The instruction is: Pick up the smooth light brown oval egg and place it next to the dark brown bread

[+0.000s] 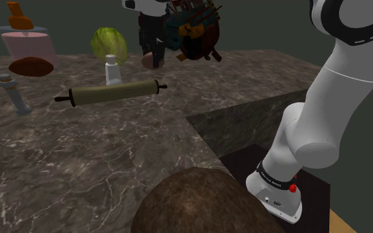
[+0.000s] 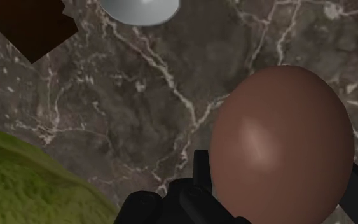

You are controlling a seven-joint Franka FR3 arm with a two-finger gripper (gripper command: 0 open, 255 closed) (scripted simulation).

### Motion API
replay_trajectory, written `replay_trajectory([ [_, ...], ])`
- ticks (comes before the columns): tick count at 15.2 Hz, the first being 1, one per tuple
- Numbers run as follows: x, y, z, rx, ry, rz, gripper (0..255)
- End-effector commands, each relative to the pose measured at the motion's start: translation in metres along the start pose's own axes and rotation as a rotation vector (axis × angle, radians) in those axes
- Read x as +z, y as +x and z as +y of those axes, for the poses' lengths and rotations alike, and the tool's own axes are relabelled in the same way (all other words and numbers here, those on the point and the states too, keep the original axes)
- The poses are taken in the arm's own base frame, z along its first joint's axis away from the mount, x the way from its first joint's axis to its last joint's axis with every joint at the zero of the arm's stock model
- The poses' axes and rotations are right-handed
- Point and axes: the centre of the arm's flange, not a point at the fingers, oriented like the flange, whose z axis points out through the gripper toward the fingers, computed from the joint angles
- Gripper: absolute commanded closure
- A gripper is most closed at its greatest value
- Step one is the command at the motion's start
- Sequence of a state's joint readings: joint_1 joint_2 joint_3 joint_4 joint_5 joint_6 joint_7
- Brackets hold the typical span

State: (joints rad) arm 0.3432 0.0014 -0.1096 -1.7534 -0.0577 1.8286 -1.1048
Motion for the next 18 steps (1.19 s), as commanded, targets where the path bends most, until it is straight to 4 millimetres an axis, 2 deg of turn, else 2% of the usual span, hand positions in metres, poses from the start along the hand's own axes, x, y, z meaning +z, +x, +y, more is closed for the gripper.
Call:
replay_trajectory([
  [1, -0.011, 0.0, 0.001, 0.0, 0.0, 0.0, 255],
  [18, -0.101, -0.002, 0.009, 0.0, 0.0, 0.0, 255],
])
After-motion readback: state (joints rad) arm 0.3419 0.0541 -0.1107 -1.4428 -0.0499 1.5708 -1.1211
